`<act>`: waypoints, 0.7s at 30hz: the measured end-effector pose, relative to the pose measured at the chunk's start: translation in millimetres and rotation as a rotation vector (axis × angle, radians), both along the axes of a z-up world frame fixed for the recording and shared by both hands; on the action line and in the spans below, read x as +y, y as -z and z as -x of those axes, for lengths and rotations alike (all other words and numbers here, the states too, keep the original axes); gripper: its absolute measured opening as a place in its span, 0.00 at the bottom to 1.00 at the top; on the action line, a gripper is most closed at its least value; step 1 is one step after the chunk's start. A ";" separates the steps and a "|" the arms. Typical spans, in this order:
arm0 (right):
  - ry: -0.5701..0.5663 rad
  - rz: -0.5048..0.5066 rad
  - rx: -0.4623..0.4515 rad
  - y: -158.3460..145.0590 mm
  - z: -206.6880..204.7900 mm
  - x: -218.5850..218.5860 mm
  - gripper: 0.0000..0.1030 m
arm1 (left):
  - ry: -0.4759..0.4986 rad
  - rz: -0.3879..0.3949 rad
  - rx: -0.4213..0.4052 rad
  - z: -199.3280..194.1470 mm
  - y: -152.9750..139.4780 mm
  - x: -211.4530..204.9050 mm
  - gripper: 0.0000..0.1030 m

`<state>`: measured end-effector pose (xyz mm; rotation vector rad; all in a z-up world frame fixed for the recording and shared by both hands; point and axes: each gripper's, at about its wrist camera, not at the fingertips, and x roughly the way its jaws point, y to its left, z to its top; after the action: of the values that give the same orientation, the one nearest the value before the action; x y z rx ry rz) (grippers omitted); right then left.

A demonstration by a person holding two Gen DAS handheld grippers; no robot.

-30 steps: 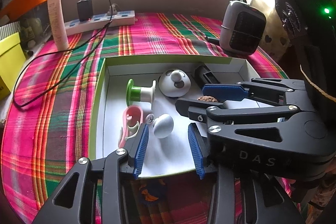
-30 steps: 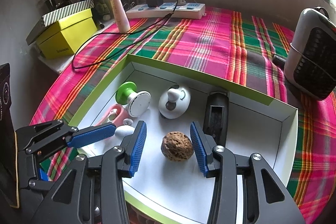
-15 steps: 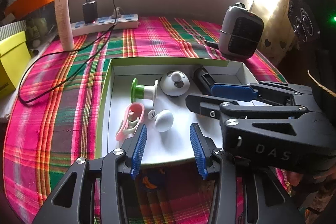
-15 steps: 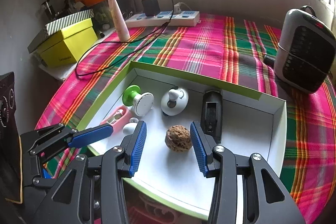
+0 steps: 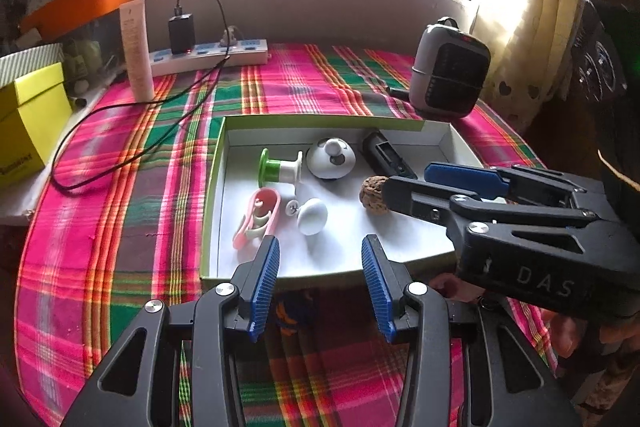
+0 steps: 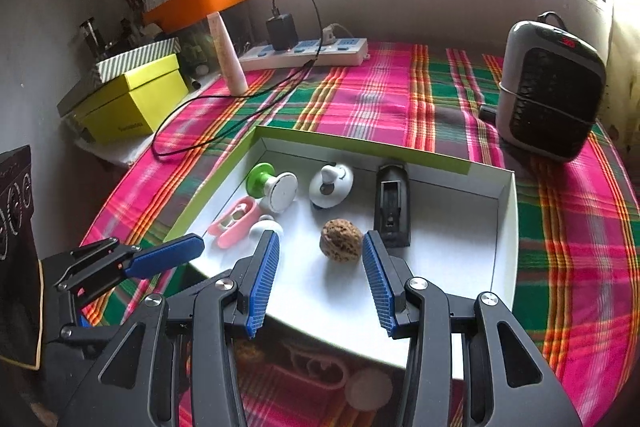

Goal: Organize objects
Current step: 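Withdraw both open tools out of the box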

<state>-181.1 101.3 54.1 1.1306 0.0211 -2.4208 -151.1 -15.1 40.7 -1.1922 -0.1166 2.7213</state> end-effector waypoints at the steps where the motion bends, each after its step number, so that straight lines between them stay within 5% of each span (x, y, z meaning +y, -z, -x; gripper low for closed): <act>1: 0.007 0.005 0.007 -0.7 -3.5 1.3 0.43 | -0.001 -0.001 0.003 -2.0 -0.7 -0.3 0.40; 21: 0.087 -0.013 0.080 -1.7 -53.3 21.4 0.43 | -0.022 0.006 0.037 -38.6 -4.1 -4.0 0.40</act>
<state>-127.8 122.7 55.8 1.0600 0.0130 -2.5449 -112.5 -19.1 44.8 -1.1481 -0.1177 2.7627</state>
